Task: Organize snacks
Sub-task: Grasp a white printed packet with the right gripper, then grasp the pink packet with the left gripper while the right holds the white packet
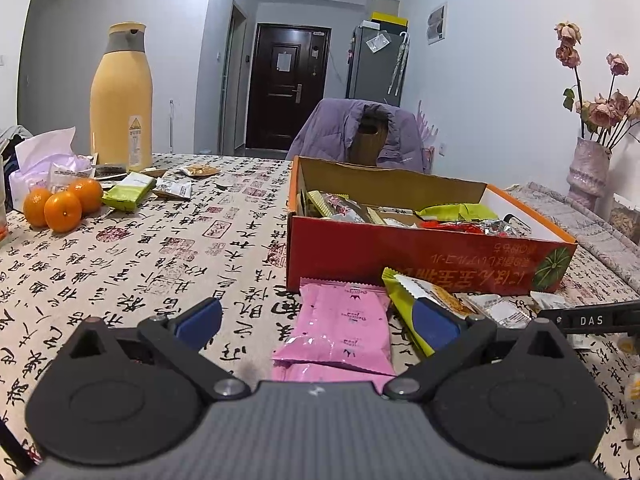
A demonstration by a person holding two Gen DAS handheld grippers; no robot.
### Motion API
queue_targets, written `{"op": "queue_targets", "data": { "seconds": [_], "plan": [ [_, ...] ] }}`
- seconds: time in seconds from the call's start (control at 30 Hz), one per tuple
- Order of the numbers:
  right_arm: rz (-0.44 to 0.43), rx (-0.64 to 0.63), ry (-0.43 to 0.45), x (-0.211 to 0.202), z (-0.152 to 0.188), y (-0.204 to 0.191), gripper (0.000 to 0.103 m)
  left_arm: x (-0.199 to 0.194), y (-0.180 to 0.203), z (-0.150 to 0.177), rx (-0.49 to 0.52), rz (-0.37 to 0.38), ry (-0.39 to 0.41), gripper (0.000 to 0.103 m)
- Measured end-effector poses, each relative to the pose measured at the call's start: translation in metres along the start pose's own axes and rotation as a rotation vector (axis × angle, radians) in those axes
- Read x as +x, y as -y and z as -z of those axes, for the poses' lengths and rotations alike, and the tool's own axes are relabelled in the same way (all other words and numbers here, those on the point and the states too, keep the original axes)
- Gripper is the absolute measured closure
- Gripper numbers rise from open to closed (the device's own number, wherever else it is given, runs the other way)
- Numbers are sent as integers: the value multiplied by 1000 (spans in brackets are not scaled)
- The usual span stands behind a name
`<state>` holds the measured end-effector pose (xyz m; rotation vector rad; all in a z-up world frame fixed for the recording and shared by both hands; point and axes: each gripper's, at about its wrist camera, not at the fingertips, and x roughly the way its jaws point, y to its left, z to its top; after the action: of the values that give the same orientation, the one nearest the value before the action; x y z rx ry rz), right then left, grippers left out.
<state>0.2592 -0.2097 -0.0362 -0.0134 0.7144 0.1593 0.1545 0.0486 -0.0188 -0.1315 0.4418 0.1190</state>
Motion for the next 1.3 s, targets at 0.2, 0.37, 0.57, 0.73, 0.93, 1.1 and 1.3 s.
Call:
{"op": "queue_targets", "data": {
  "seconds": [0.2,0.37,0.57,0.73,0.93,1.1,1.3],
  "plan": [
    [-13,12,24,-6,4,5,63,0,-1,0,-3,2,-2,0],
    [-18,-3,145,-32,11,3,63,1,-1,0,-5,4,-6,0],
    [-35,-32,211,-59,27,1,63,2,1,1,0,1,-17,0],
    [-47,-30,220,-68,34,3,63,9,5,-2,32,-10,-83,0],
    [-73,-25,227,-73,42,4,63,1,8,-5,48,-2,-149,0],
    [-106,-2,223,-74,48,7,63,2,14,-2,72,6,-240,0],
    [-133,10,217,-73,53,9,63,7,19,5,88,3,-303,0]
  ]
}}
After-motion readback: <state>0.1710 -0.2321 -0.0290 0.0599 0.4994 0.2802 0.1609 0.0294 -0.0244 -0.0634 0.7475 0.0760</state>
